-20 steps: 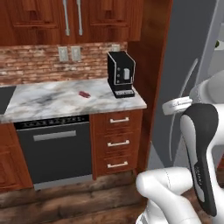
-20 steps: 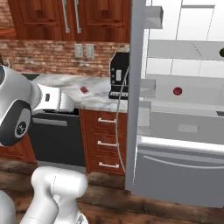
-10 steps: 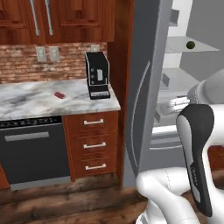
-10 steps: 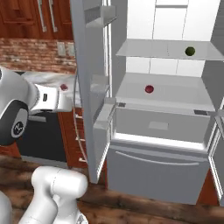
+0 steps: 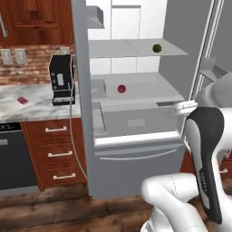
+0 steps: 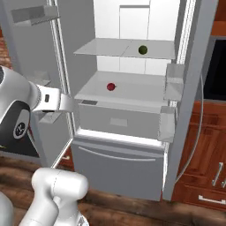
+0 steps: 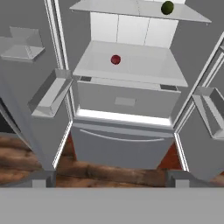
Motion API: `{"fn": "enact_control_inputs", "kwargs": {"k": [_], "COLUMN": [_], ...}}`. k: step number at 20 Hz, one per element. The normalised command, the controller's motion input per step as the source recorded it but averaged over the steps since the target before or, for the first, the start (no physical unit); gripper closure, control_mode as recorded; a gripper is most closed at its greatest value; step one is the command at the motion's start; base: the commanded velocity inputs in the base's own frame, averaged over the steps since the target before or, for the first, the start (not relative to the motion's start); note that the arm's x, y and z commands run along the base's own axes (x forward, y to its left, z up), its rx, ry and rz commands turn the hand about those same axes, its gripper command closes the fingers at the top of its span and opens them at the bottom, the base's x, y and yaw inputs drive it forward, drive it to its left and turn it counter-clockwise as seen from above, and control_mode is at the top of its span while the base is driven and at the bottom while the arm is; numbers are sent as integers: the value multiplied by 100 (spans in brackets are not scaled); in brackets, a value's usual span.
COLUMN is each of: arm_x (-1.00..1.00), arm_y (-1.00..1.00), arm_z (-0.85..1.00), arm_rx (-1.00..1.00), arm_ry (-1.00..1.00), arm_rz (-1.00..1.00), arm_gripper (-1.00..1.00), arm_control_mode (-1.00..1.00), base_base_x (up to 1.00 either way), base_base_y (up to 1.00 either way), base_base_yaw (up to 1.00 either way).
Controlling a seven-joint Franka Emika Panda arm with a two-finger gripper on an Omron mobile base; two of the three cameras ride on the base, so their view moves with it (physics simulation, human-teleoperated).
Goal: Open the fridge, remove the pear, lime, and steak, and place them on any counter.
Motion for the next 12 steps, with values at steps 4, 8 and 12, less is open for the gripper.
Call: {"fn": "enact_control_inputs", "kwargs": {"k": [4, 8, 12], "arm_x": [0, 0, 0], "arm_y": [0, 0, 0], "arm_z": [0, 0, 0], "arm_rx": [0, 0, 0], "arm_ry": [0, 0, 0], "arm_rz": [0, 0, 0], "arm_gripper": [-100, -100, -100], "arm_control_mode": [100, 100, 100], "base_base_x": [22, 30, 52], "base_base_y": [-29, -4, -1], "base_base_yaw": [0, 0, 0]}}
